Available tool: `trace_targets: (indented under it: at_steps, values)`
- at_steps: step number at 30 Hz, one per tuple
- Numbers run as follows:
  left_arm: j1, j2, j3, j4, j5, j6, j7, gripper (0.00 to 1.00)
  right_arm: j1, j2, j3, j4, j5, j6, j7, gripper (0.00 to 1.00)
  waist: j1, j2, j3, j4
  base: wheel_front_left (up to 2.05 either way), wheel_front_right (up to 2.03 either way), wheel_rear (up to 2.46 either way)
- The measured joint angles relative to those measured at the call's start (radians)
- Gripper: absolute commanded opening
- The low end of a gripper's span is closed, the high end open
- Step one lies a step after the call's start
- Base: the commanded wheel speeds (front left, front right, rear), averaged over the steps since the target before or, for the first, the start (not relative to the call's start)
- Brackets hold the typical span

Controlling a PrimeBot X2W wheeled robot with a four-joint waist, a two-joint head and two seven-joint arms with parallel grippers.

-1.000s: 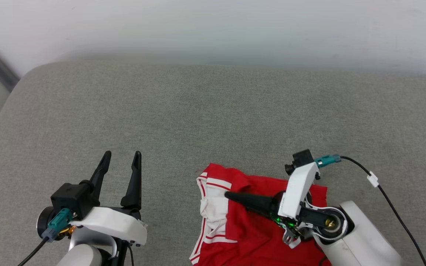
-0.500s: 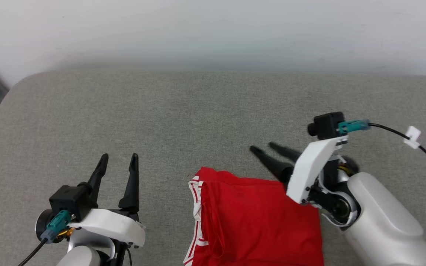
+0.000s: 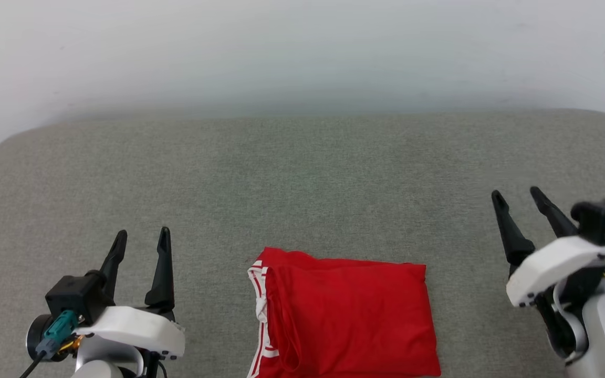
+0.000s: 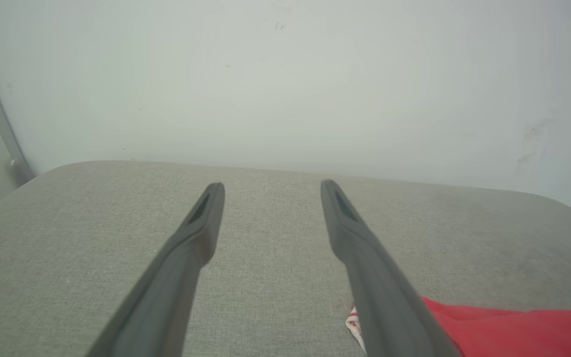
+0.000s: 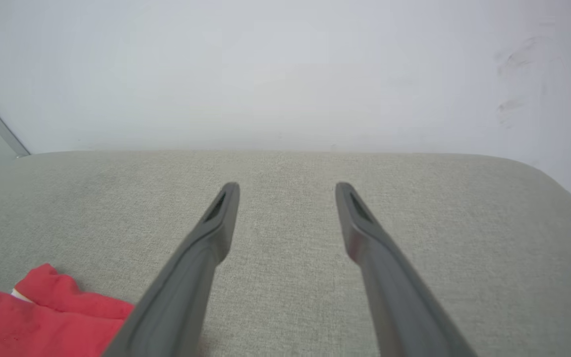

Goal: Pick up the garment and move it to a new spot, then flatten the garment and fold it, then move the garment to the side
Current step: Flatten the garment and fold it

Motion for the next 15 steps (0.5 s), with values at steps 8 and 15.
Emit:
trace_targets:
  at_steps: [8, 15]
  values:
    - [0.031, -0.003, -0.004, 0.007, 0.008, 0.0, -0.002, 1.0, 0.2, 0.075, -0.067, -0.24, -0.101, 0.0, -0.085, 1.0, -0.0001, 0.0, -0.037, -0.021, 0.0, 0.0, 0.0]
    - [0.046, -0.005, -0.009, 0.025, 0.007, -0.006, -0.003, 1.0, 0.304, 0.106, -0.066, -0.35, -0.133, 0.0, -0.057, 1.0, -0.0001, 0.0, -0.059, -0.029, 0.0, 0.0, 0.0]
